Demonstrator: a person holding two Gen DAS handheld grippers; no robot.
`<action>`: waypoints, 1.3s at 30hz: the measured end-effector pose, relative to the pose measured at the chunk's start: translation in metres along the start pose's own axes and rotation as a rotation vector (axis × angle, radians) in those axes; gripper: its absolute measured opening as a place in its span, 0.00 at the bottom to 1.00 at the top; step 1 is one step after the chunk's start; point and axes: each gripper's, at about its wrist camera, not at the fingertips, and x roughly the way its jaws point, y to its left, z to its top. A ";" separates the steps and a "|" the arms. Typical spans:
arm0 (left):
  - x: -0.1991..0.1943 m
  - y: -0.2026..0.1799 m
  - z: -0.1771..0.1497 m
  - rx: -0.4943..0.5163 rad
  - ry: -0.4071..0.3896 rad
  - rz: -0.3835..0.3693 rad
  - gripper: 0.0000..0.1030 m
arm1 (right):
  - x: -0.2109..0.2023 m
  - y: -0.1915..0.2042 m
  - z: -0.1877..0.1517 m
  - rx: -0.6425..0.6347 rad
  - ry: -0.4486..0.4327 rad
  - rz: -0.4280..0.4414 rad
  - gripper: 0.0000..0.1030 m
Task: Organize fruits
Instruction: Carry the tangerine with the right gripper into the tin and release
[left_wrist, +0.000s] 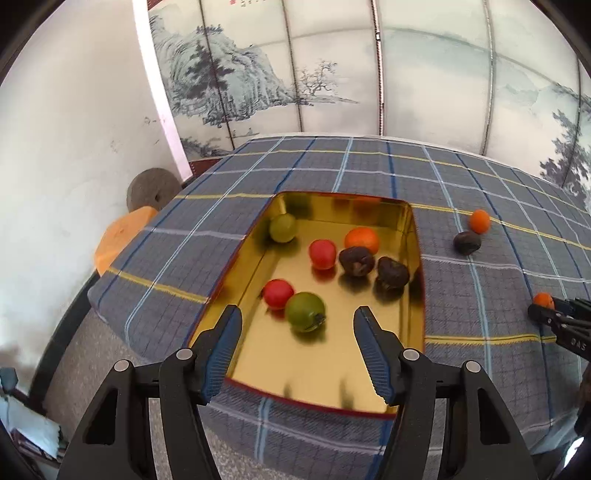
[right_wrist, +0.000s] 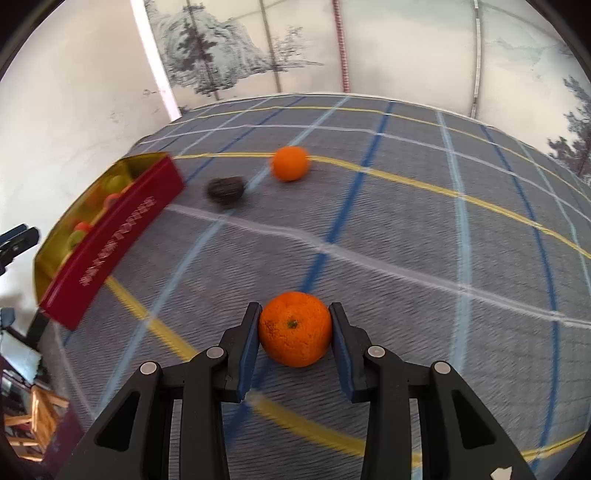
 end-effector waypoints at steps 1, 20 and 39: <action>0.000 0.004 -0.002 -0.004 0.002 0.004 0.62 | -0.001 0.006 0.000 -0.002 -0.001 0.018 0.34; -0.021 0.072 -0.034 -0.021 -0.024 0.104 0.62 | 0.020 0.218 0.090 -0.348 0.015 0.364 0.34; -0.016 0.074 -0.035 -0.018 -0.003 0.097 0.63 | 0.051 0.226 0.151 -0.189 -0.109 0.412 0.71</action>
